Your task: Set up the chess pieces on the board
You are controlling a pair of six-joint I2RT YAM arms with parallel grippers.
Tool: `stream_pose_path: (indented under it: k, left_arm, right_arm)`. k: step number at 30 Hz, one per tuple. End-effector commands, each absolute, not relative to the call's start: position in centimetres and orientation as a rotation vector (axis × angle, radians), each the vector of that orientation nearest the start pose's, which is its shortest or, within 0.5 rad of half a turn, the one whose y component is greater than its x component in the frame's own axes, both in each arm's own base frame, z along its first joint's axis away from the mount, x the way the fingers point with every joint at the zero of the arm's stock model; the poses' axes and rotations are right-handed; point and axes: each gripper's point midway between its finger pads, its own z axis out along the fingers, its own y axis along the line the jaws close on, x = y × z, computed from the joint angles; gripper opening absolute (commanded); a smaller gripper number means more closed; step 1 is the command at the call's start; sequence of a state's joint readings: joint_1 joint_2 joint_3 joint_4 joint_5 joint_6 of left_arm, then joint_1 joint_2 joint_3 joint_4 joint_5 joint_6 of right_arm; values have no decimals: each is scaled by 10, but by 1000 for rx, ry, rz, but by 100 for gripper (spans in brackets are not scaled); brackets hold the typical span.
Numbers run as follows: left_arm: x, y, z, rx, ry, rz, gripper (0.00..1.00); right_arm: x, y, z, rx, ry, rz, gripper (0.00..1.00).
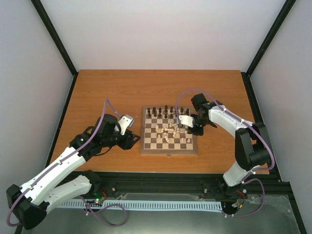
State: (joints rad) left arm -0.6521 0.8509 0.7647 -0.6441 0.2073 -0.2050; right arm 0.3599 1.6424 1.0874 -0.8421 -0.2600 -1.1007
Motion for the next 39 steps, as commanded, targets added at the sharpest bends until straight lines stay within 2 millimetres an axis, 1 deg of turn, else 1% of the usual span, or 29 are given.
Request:
stream_pose_path:
  k: [1, 4, 8, 12, 16, 19, 25, 29, 39]
  left_arm:
    - [196, -199, 198, 664, 2245, -686, 57]
    - [195, -200, 199, 666, 2244, -690, 57]
    - [195, -200, 200, 664, 2239, -691, 57]
    - [195, -199, 201, 663, 2234, -691, 57]
    - [195, -199, 202, 664, 2233, -691, 57]
    - [195, -198, 202, 663, 2230, -689, 57]
    - [195, -198, 202, 661, 2231, -687, 57]
    - [195, -198, 202, 662, 2231, -688, 57]
    - [194, -198, 202, 663, 2230, -691, 57]
  right_arm:
    - [286, 151, 96, -1918, 2107, 146, 9]
    - [278, 150, 110, -1963, 2065, -5, 9]
    - [259, 148, 111, -2081, 2018, -223, 10]
    - [243, 137, 102, -2193, 1990, -399, 10]
    - [232, 118, 88, -2278, 1982, -587, 10]
    - [225, 109, 78, -2327, 1987, -682, 10]
    - [216, 107, 66, -2395, 1970, -799, 11]
    - [218, 111, 60, -2398, 1960, -869, 11]
    - [216, 130, 56, -2431, 1923, -904, 12]
